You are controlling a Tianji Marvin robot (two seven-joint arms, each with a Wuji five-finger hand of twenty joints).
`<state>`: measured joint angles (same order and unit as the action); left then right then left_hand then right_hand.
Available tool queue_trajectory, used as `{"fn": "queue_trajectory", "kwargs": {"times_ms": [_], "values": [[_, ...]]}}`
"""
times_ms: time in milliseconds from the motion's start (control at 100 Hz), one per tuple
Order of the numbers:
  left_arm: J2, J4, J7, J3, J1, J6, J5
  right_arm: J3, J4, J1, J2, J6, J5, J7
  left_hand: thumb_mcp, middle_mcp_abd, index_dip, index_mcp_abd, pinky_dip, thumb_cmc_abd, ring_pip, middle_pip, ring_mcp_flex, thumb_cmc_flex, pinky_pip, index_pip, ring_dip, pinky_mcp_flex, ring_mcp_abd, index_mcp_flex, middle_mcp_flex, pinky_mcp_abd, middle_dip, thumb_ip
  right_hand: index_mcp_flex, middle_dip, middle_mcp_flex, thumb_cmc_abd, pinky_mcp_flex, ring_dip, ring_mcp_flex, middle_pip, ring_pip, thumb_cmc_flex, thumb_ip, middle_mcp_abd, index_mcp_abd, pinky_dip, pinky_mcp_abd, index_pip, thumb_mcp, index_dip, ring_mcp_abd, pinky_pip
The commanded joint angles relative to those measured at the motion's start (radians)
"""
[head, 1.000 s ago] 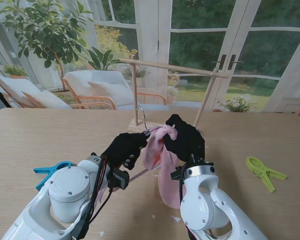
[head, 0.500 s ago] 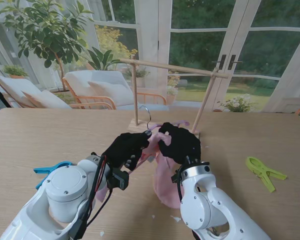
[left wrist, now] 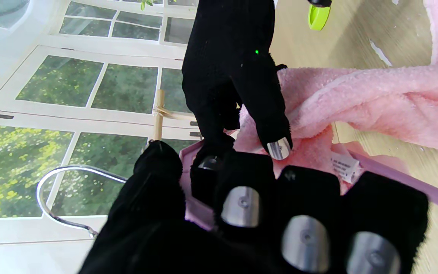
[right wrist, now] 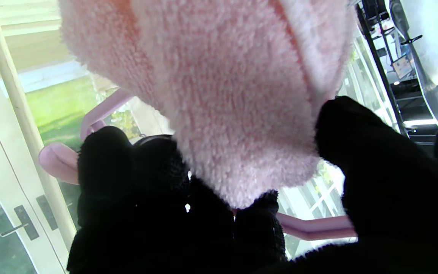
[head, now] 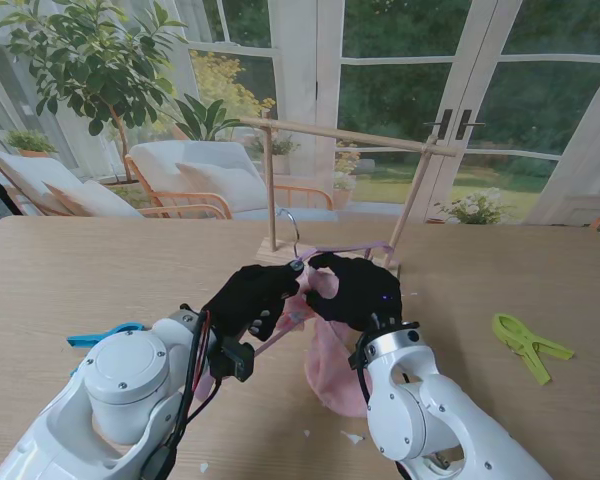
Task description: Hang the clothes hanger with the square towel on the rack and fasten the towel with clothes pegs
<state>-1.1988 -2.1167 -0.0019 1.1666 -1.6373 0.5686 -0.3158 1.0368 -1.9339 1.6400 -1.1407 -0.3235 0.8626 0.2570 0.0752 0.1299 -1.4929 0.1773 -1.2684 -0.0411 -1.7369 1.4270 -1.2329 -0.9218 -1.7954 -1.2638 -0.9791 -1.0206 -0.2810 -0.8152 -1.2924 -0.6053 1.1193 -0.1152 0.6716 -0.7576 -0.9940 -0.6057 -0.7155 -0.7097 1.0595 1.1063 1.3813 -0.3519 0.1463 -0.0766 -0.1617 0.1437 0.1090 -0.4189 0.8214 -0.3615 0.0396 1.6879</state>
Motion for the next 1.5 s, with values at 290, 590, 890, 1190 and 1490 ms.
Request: {"fn": "queue_trajectory", "kwargs": {"times_ms": [290,590,890,1190,1490], "values": [[0.006,-0.003,-0.034,0.005,0.001,-0.027,0.013,0.024,-0.043,0.042,0.004,-0.001,0.024,-0.026,-0.041,-0.025,-0.043,0.059,-0.043,0.05,-0.133,0.027,-0.029,-0.067,-0.299,-0.029,-0.037,-0.014,-0.005,-0.032,-0.025,-0.053,0.009,0.046,-0.181,0.029,0.133,0.032,0.043,-0.007,-0.096,-0.046,-0.057,0.192,-0.038,-0.019,0.113,0.571,-0.081,0.016,-0.129,0.073,0.002,0.019],[0.009,0.018,-0.033,0.001,0.017,-0.055,0.06,0.074,-0.093,0.122,0.0,0.043,0.026,0.029,-0.081,-0.027,-0.048,0.054,-0.045,0.056,-0.131,0.025,-0.03,-0.089,-0.299,-0.025,-0.043,-0.015,-0.004,-0.035,-0.026,-0.055,0.016,0.052,-0.079,0.228,0.103,0.06,0.08,0.097,-0.111,-0.246,-0.318,0.105,-0.062,0.035,0.05,0.538,0.0,-0.031,-0.164,0.012,0.05,-0.128],[0.021,0.03,-0.067,0.025,0.029,-0.097,0.078,0.116,-0.108,0.172,-0.001,0.047,0.042,0.055,-0.09,-0.024,-0.046,0.058,-0.046,0.045,-0.132,0.026,-0.029,-0.094,-0.299,-0.023,-0.045,-0.013,-0.011,-0.051,-0.033,-0.06,0.02,0.054,-0.048,0.316,0.199,0.128,0.166,0.159,-0.233,-0.318,-0.51,-0.161,-0.138,0.044,0.032,0.523,0.013,-0.081,-0.233,-0.091,0.046,-0.275],[0.049,0.037,-0.142,0.042,0.051,-0.169,0.153,0.123,-0.049,0.161,-0.009,0.02,0.011,0.076,-0.087,-0.036,-0.048,0.053,-0.057,0.021,-0.135,0.026,-0.029,-0.088,-0.299,-0.018,-0.051,-0.012,0.0,-0.084,-0.054,-0.061,0.026,0.061,-0.126,0.273,0.35,0.075,0.239,0.137,-0.364,-0.249,-0.489,-0.042,-0.124,0.036,0.031,0.567,-0.017,-0.107,0.163,-0.178,0.036,-0.298],[0.044,0.025,-0.135,0.049,0.068,-0.151,0.137,0.083,0.009,0.127,-0.026,0.009,-0.052,0.123,-0.082,-0.037,-0.052,0.052,-0.061,0.02,-0.135,0.028,-0.029,-0.086,-0.299,-0.017,-0.053,-0.012,-0.002,-0.087,-0.055,-0.061,0.029,0.062,-0.093,0.124,0.353,0.037,0.203,0.06,-0.349,-0.096,-0.315,0.052,-0.064,0.039,0.1,0.603,-0.061,-0.228,0.056,-0.302,0.026,-0.179]]}}
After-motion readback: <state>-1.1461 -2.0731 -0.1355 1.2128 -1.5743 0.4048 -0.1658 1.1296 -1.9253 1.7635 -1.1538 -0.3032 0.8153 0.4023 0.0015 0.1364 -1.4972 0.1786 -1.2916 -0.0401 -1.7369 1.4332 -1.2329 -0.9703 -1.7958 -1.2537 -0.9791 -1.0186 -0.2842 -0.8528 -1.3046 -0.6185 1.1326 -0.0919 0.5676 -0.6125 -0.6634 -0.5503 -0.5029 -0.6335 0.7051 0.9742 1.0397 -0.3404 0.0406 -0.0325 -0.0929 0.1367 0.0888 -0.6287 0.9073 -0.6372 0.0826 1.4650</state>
